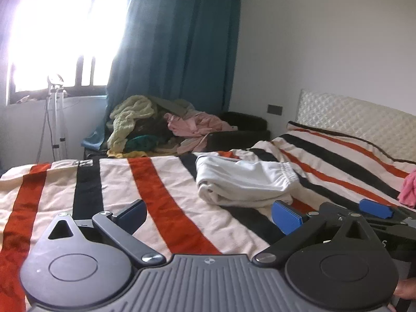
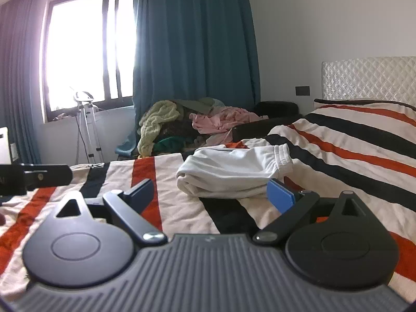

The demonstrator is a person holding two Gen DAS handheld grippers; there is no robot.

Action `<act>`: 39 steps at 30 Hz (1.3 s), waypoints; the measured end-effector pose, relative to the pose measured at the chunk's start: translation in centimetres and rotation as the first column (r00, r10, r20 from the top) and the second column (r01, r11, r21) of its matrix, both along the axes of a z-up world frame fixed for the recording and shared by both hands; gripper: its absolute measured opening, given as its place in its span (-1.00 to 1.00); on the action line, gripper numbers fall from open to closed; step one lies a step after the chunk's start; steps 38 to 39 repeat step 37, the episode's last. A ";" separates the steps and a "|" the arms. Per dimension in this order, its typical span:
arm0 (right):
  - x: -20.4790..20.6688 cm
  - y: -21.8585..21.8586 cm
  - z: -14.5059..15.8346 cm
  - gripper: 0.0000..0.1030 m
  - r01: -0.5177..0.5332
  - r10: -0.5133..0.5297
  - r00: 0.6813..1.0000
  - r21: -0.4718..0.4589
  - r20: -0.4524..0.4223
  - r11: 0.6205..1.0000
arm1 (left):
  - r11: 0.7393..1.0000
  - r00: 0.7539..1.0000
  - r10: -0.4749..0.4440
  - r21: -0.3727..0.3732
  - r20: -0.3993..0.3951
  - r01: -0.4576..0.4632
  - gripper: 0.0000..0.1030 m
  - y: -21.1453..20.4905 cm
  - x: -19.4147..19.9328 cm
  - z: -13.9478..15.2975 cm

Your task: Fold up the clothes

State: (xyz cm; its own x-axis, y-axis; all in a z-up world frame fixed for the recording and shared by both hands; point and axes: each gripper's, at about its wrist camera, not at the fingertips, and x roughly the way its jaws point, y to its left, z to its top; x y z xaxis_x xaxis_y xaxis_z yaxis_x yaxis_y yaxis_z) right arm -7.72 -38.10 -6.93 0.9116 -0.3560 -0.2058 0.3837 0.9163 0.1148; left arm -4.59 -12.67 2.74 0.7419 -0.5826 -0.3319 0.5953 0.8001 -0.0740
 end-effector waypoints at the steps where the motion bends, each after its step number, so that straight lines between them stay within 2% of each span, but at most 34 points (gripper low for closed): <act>1: 0.1 0.0 -0.2 0.84 0.004 -0.004 1.000 0.002 -0.002 1.000 | 1.000 1.000 0.004 0.001 -0.010 -0.004 0.99 0.1 0.2 -0.3; 7: 0.7 -0.3 -1.2 0.84 0.035 -0.034 0.999 0.034 -0.023 0.999 | 1.000 1.000 0.018 0.017 -0.022 -0.018 1.00 0.2 0.6 -1.1; 18: 0.5 0.6 -1.2 0.84 0.030 -0.030 0.999 -0.001 -0.029 1.000 | 0.999 0.999 0.031 0.033 0.006 -0.031 1.00 -0.2 0.2 -1.0; 39: 0.7 1.0 -1.2 0.84 0.034 -0.035 0.998 -0.009 -0.049 0.999 | 0.999 0.999 0.040 0.036 -0.024 -0.039 1.00 0.2 0.4 -1.6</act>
